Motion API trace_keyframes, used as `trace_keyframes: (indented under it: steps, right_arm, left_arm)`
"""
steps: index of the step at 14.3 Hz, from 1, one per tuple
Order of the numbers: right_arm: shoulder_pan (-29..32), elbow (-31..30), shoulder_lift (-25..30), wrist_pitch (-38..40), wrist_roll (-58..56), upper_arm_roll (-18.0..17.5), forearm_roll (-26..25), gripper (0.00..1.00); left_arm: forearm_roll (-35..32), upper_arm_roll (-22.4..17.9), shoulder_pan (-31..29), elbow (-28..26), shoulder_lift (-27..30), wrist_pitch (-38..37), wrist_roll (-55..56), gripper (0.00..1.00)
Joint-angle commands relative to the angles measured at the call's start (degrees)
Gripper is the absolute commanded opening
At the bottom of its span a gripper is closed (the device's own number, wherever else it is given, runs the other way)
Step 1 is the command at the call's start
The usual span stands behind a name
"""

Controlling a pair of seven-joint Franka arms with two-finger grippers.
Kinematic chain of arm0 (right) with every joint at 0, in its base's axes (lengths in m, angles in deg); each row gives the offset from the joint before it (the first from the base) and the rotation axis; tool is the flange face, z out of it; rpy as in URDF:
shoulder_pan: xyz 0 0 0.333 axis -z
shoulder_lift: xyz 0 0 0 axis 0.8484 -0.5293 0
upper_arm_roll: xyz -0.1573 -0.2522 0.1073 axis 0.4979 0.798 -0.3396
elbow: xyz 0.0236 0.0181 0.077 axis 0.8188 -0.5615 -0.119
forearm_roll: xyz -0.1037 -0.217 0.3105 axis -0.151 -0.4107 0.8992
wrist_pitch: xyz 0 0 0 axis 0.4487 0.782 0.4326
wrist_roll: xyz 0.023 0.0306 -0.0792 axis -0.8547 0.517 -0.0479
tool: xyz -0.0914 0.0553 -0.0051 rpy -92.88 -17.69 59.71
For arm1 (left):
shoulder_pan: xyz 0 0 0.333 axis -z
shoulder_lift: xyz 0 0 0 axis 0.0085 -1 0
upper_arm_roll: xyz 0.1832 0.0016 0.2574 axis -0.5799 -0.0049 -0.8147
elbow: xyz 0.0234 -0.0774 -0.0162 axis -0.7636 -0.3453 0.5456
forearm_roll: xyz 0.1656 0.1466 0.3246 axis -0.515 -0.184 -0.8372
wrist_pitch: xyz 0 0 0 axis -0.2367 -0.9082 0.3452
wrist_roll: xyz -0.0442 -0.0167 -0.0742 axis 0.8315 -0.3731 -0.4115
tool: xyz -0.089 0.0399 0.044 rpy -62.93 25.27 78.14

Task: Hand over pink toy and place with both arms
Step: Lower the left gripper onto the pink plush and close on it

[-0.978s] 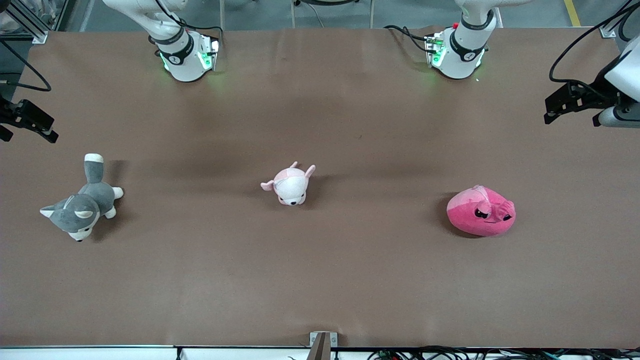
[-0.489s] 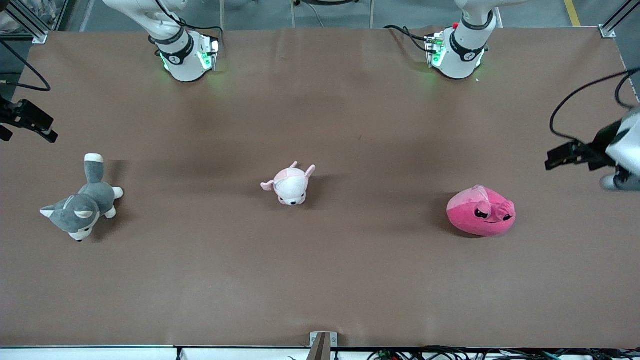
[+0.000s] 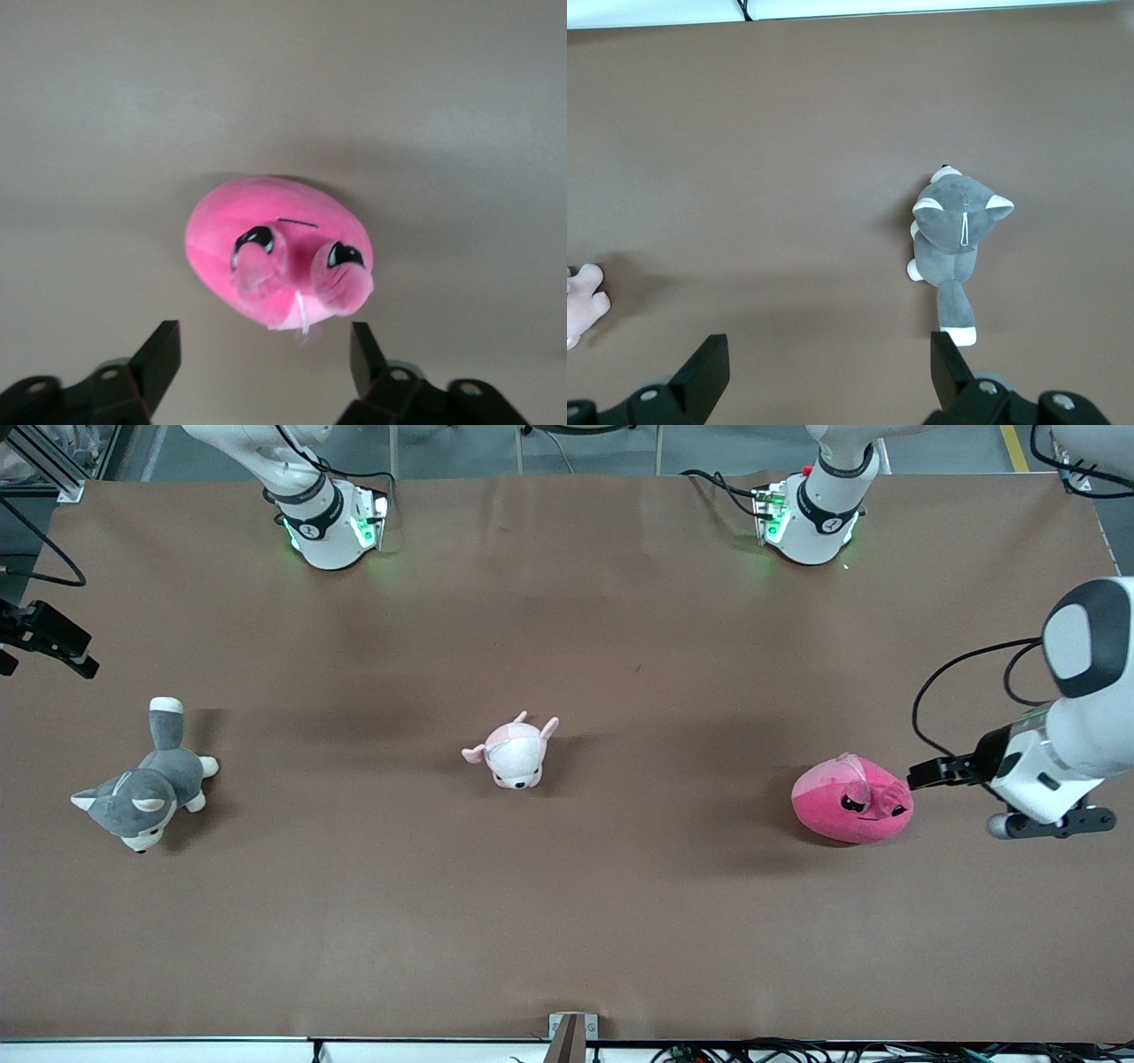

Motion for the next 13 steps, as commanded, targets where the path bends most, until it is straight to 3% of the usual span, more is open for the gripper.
trace_keyframes:
  steps: [1, 3, 9, 13]
  right_arm:
    - [0.2, 1.2, -0.4, 0.4, 0.3, -0.4, 0.1, 1.0]
    - [0.5, 1.6, -0.4, 0.4, 0.2, -0.4, 0.2, 1.0]
    - [0.1, 1.7, -0.4, 0.4, 0.3, -0.4, 0.2, 1.0]
    - [0.1, 1.6, -0.6, 0.6, 0.3, -0.4, 0.3, 1.0]
  left_arm:
    - [0.9, 0.0, -0.5, -2.6, -0.9, 4.5, 0.5, 0.8]
    - [0.9, -0.1, -0.6, -5.2, -0.8, 7.3, 0.5, 0.69]
    - [0.9, -0.1, -0.9, -8.0, -1.5, 10.1, 2.6, 0.67]
    - [1.1, 0.0, -1.9, -9.0, -1.8, 10.2, 2.6, 0.55]
